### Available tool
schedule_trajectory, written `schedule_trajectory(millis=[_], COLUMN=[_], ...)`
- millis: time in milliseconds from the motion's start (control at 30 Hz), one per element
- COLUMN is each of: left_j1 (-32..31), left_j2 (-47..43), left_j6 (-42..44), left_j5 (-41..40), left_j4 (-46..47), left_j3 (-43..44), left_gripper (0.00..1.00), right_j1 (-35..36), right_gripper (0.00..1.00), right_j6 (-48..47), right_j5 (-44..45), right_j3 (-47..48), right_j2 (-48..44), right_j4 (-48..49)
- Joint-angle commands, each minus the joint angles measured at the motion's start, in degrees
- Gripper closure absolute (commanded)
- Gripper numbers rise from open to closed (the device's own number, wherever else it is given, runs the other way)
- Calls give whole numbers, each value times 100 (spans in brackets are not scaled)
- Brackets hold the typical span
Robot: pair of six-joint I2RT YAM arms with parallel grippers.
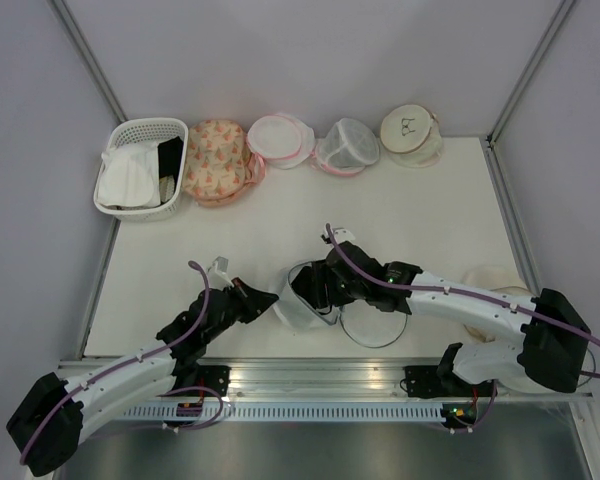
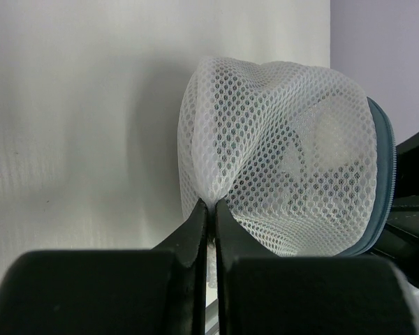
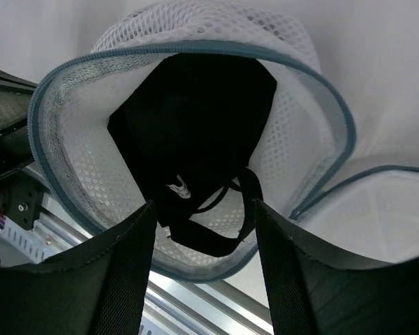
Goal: Unzip the laundry bag and remove the bra
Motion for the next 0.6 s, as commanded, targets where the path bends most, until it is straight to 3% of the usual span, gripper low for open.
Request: schedule_trajectory(millis=[0, 267, 433, 567], left_j1=[-4, -4, -4, 4], left_j2=[-44, -27, -97, -124], left_j6=[-9, -35, -35, -44], left_j5=[63, 71, 80, 63], left_j4=[369, 449, 405, 404], left_j3=[-274, -283, -300, -309], left_gripper=[98, 98, 98, 98], right_j1=[29, 108, 231, 258], right_gripper=[37, 39, 39, 40], right_j6=[-61, -70, -149, -141], right_j5=[-483, -387, 491, 265], right_j3=[29, 126, 276, 109], right_j2=[178, 635, 978, 1101], right_j4=[837, 934, 380, 652])
